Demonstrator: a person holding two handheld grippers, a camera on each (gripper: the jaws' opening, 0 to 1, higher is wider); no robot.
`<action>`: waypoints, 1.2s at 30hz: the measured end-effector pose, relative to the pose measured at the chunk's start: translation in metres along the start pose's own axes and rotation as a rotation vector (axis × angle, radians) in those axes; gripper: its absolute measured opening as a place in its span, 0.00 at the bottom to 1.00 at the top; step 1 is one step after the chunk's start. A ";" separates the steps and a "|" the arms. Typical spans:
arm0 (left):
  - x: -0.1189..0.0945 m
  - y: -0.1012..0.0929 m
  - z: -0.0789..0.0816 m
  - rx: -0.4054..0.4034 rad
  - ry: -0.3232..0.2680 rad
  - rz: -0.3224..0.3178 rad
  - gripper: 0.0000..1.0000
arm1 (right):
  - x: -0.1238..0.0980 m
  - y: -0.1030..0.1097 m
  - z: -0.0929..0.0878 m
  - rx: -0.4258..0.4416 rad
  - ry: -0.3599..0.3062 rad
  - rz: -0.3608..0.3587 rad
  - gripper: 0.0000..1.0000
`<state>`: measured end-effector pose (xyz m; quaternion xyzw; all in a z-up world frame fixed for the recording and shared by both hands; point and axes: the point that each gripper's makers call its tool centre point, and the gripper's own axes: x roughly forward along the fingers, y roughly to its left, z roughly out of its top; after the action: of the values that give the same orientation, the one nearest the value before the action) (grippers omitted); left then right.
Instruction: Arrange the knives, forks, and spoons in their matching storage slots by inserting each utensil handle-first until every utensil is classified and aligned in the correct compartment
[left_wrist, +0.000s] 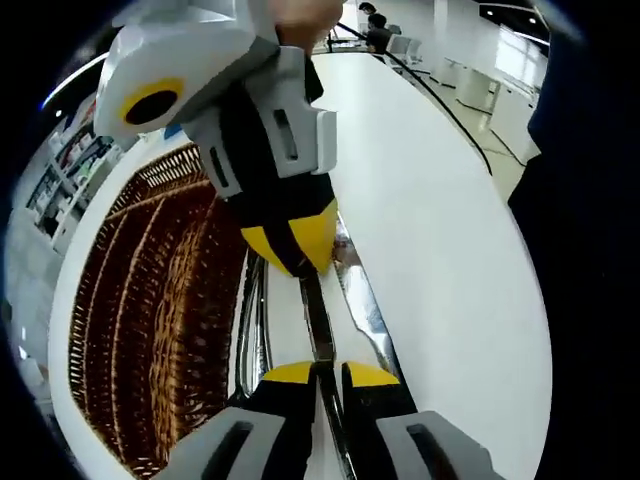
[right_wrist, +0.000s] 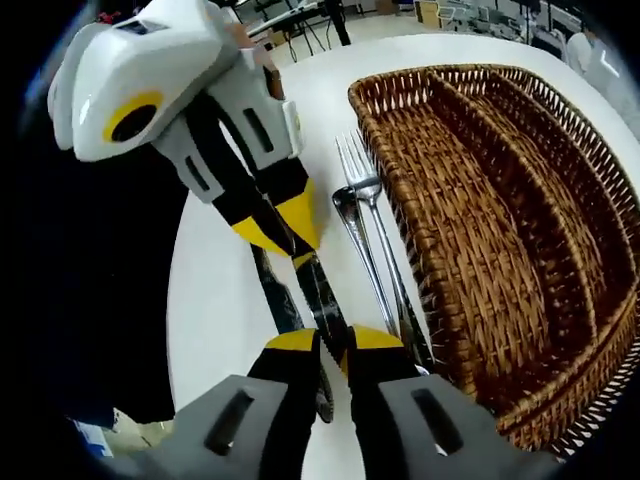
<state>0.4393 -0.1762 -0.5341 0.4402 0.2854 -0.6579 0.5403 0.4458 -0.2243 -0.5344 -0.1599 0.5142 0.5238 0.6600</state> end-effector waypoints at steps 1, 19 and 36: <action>0.000 -0.001 0.000 -0.003 0.001 0.002 0.07 | 0.000 0.001 0.000 0.000 -0.002 0.002 0.10; -0.001 0.006 -0.002 -0.180 0.019 -0.069 0.01 | 0.001 -0.002 0.000 -0.459 0.067 -0.149 0.00; 0.000 0.006 -0.002 -0.056 -0.003 -0.021 0.02 | -0.010 0.013 0.012 -0.452 0.000 -0.144 0.00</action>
<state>0.4451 -0.1763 -0.5342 0.4210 0.3076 -0.6560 0.5457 0.4420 -0.2153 -0.5163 -0.3399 0.3712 0.5772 0.6431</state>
